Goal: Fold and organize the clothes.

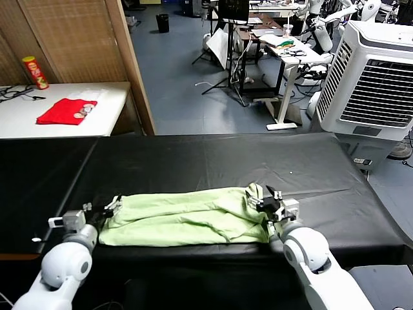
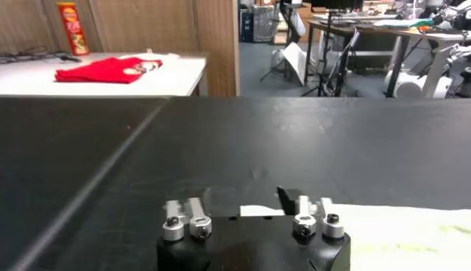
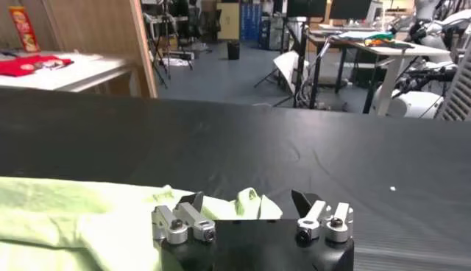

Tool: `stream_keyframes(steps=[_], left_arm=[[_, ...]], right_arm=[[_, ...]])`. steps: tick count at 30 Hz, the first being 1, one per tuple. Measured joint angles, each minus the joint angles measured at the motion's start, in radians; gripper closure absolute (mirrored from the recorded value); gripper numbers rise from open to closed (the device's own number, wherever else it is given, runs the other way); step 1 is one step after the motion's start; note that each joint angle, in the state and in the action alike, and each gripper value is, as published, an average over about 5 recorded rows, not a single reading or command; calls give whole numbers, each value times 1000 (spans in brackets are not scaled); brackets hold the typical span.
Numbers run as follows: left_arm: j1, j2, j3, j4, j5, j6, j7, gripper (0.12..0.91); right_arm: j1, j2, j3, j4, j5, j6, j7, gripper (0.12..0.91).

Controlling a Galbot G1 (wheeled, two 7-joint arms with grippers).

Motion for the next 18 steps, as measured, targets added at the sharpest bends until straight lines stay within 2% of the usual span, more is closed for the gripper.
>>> stream_keyframes(steps=[8, 11, 15, 18], left_arm=[[98, -38, -25, -26, -12, -21, 20, 232], [119, -55, -24, -29, -16, -23, 36, 263], [130, -77, -21, -24, -32, -22, 44, 383], [131, -88, -19, -21, -43, -22, 43, 527]], right_arm=[[-29, -3, 15, 48, 3, 0, -1, 227], [-31, -5, 17, 58, 5, -1, -1, 227], [-33, -8, 21, 66, 7, -2, -1, 227], [-36, -8, 26, 68, 6, -1, -1, 227]])
